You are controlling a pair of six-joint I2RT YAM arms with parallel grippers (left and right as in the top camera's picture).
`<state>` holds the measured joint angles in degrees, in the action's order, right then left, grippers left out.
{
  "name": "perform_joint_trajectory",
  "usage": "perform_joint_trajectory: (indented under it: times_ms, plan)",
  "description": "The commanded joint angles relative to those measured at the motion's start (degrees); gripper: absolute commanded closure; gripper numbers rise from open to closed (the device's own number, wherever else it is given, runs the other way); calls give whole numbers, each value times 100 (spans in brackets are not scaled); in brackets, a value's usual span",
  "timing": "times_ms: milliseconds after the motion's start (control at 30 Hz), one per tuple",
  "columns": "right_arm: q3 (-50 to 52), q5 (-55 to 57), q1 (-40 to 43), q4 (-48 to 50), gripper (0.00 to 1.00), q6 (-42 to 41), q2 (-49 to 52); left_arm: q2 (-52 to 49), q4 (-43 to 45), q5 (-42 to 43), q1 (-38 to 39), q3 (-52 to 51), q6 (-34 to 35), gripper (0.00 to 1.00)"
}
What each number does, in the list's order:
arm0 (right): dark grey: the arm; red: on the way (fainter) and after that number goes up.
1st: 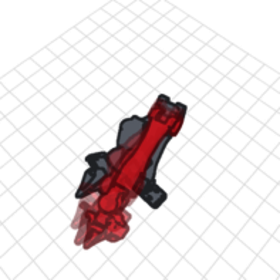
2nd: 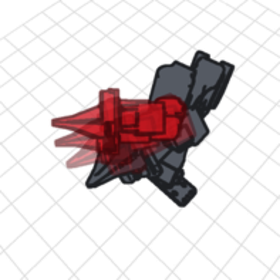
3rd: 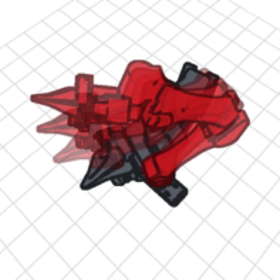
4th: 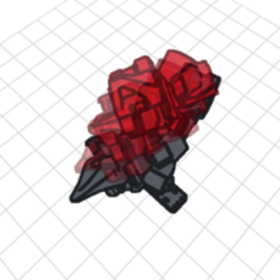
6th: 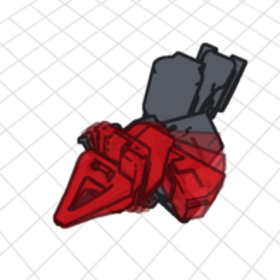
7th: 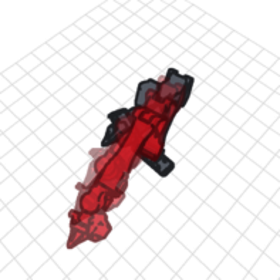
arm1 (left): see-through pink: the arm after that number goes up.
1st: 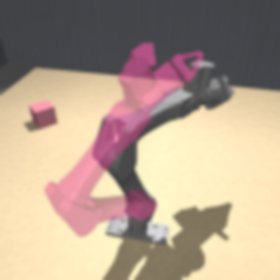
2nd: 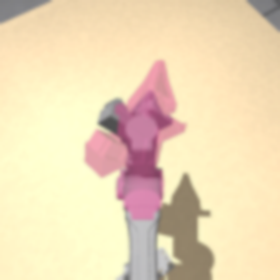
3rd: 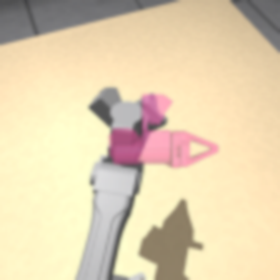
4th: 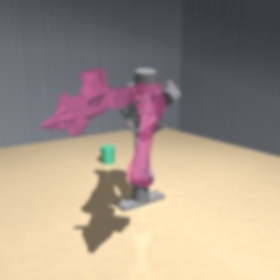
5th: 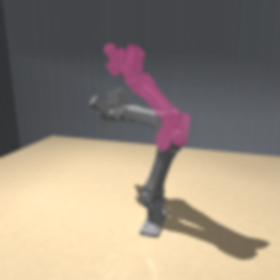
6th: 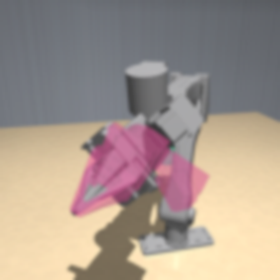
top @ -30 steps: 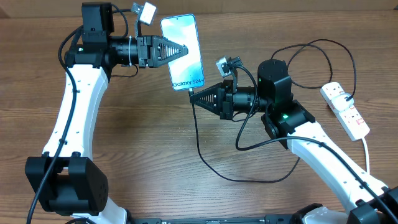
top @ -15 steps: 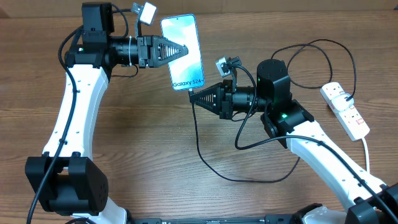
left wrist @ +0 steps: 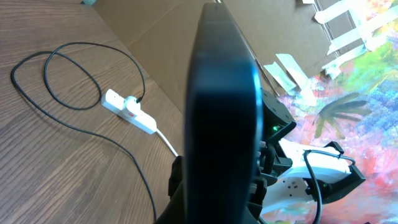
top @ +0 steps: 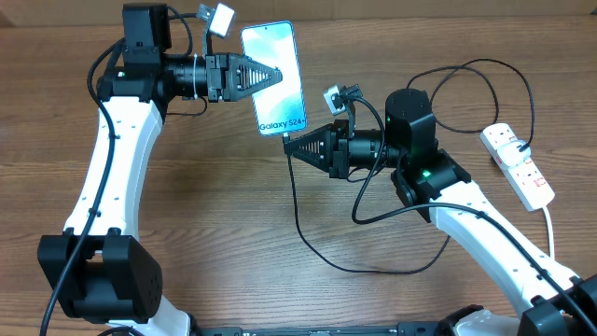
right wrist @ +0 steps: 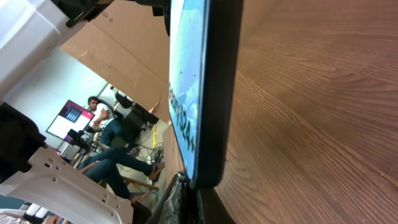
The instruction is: Plug charger to phone and switch on socket
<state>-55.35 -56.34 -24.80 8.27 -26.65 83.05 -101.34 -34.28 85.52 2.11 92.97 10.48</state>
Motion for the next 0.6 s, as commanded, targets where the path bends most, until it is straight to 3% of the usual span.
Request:
perform_joint_trajectory:
  times_ms: [0,567]
  plan:
    - [-55,-76,4,63,96,-39,35,37,31,258,-20,2,-111,95]
    - [-55,-72,0,214,96,-85,120,37,44,260,-15,2,-107,95]
